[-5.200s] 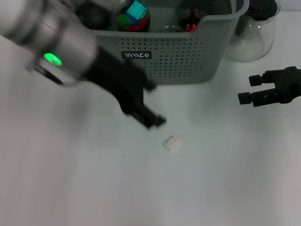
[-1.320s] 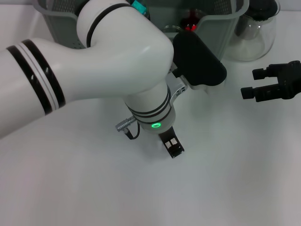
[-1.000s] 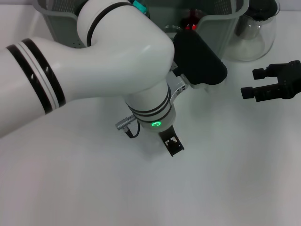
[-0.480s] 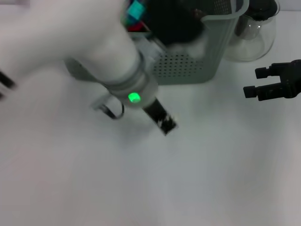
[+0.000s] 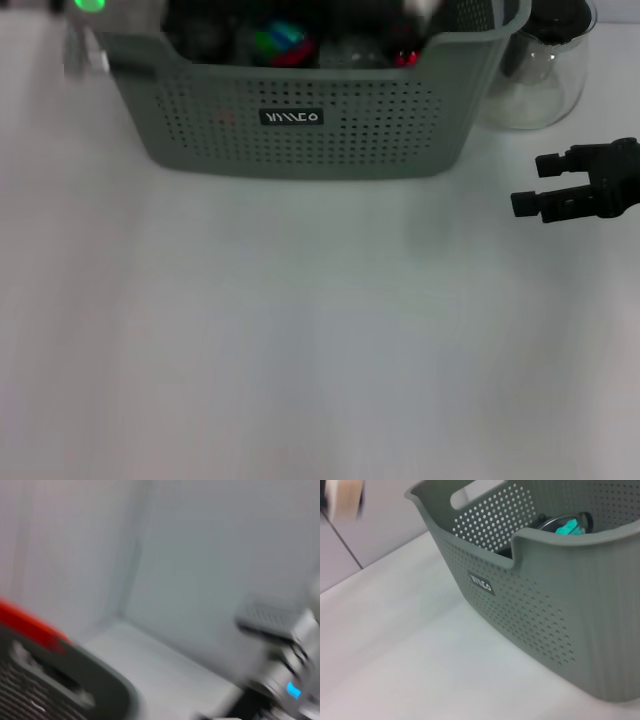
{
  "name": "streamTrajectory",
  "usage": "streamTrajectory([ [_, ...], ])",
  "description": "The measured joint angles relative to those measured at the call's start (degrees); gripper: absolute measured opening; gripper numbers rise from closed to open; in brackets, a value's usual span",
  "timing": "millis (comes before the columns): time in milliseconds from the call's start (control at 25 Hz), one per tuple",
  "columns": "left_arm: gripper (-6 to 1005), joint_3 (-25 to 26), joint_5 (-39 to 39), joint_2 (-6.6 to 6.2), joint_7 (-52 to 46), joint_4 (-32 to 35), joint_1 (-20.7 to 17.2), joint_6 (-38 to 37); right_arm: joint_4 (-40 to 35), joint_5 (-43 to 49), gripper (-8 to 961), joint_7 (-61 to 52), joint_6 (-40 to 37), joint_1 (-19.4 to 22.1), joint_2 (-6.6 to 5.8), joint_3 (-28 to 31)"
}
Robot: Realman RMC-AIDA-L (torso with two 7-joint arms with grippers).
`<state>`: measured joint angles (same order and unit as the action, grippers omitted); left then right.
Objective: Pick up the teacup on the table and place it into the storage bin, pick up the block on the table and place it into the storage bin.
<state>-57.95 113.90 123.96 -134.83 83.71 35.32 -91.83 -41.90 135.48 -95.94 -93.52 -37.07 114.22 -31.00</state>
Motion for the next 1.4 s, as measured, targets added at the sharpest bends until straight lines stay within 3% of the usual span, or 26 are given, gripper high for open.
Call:
streamTrajectory([
  [80,190,2.4,1.7,-0.89,0.7,-1.2,2.4,4.7,0.1,-0.1,915,-0.1,0.2,0.1,0.23,0.4],
  [240,189,2.2,8.2,-3.29,-1.2,-6.4,7.6,15.4,0.2,-0.2,915,-0.9,0.4,0.0,0.30,1.4],
  [360,189,2.2,19.1,-4.68,-5.4,-14.5,14.0,22.5,0.2,-0.5,915,-1.6,0.9,-0.1,0.30,1.6],
  [400,189,2.1,27.2,-5.37,-8.4,-20.7,18.3,26.1,0.2,-0.7,915,-1.6,1.4,-0.1,0.32,1.6],
  [440,189,2.1,27.2,-5.37,-8.4,-20.7,18.3,26.1,0.2,-0.7,915,-1.6,1.9,-0.1,0.36,1.6],
  [640,189,2.1,42.5,-5.61,-14.8,-31.1,25.8,31.4,0.3,-0.8,916,-1.6,3.4,0.1,0.47,1.6],
  [1120,189,2.3,46.0,-4.98,-17.4,-31.7,25.2,30.9,0.3,-0.8,916,-1.2,4.5,-0.3,0.50,1.4],
  [1400,364,2.4,45.8,-4.52,-17.4,-29.7,24.4,30.8,0.3,-0.8,916,-1.1,4.6,-0.6,0.67,1.2],
])
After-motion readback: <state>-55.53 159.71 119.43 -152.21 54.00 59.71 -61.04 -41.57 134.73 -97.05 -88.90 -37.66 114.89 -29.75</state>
